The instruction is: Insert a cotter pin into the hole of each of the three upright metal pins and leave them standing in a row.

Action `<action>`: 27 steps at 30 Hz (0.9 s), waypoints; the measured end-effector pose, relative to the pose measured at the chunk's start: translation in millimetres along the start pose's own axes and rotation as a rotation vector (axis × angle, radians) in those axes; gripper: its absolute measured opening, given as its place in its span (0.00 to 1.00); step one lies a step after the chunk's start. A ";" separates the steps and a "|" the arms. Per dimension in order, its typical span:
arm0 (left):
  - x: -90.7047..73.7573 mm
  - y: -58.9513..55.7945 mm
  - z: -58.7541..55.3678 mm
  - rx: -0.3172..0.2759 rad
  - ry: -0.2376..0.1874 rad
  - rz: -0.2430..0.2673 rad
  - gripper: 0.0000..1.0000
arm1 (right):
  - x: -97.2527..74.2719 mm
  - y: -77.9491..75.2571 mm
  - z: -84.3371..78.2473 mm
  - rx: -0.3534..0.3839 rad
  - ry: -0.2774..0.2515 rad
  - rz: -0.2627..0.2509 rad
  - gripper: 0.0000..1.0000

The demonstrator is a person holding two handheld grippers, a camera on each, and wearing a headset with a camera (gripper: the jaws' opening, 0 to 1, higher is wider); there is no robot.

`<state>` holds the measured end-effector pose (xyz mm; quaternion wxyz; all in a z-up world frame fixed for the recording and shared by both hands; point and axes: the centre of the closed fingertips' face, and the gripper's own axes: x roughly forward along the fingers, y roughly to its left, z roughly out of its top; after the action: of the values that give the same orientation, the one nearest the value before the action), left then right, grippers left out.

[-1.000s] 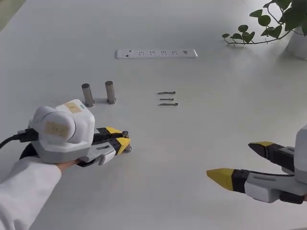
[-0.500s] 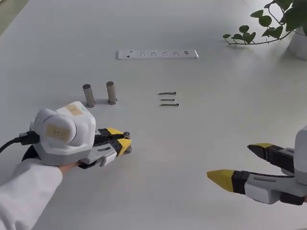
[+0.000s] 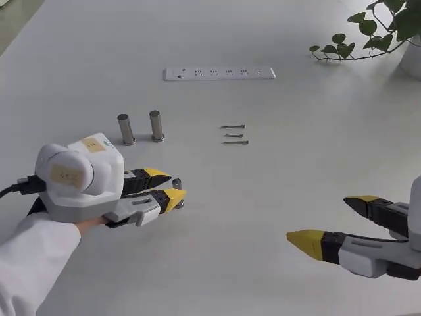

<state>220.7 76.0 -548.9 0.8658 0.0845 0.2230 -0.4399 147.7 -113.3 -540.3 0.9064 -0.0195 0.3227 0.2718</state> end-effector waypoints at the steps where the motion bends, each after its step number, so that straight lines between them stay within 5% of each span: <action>1: -3.8 -1.1 1.2 -0.004 -0.006 -0.009 0.29 | 0.1 0.2 0.0 0.000 0.000 0.001 0.75; 13: -49.0 -11.6 8.8 -0.113 -0.087 -0.087 0.61 | 0.7 0.7 1.7 -0.005 0.001 0.006 0.75; 27: -73.5 -23.4 -18.8 -0.193 -0.037 -0.089 0.99 | 1.6 2.8 2.5 -0.014 0.009 0.014 0.75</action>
<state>158.4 121.6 -530.5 0.8534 -0.0176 0.2517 -0.4560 148.8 -109.6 -538.9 0.9029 -0.0247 0.3251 0.2802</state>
